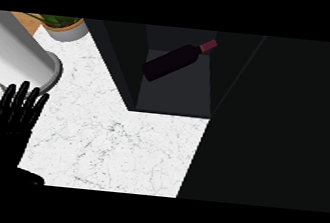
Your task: Pick up the wine, place it into the cabinet and close the cabinet
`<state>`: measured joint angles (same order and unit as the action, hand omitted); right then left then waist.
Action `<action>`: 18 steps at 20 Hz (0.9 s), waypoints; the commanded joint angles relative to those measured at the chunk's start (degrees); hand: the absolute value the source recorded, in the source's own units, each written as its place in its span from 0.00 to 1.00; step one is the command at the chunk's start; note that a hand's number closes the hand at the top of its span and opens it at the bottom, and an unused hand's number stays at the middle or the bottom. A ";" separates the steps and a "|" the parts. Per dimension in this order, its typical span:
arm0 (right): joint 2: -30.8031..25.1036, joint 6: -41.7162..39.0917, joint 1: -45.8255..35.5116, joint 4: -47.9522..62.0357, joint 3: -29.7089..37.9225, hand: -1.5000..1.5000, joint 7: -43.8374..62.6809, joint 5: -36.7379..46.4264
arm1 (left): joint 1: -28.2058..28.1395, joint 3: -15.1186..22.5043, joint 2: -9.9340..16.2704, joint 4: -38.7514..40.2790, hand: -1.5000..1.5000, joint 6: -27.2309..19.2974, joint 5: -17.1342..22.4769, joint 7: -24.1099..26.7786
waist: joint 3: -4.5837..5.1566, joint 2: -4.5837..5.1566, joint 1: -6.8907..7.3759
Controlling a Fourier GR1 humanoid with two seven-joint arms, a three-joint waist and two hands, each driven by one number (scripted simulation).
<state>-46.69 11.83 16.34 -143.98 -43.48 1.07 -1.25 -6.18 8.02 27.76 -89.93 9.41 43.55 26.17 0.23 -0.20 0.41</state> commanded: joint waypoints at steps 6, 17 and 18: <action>8.86 0.99 -7.03 -8.63 -7.25 1.00 10.22 -0.60 | 1.13 -3.59 3.52 1.58 0.00 4.72 3.02 -2.23 | 0.15 0.17 0.76; 17.75 -1.14 -17.63 -0.19 -5.85 1.00 15.30 -3.97 | 2.53 -5.10 4.55 2.89 0.00 7.02 4.17 -3.09 | 0.27 0.56 2.77; 18.63 -0.87 -20.51 0.34 -2.72 1.00 17.37 -5.53 | 2.27 -5.42 4.75 2.85 0.00 7.62 4.07 -2.50 | 0.37 0.83 4.01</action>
<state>-36.78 9.57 1.41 -141.97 -38.25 12.87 -2.37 -4.26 2.78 32.52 -87.63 16.10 47.73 23.32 0.48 0.41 3.22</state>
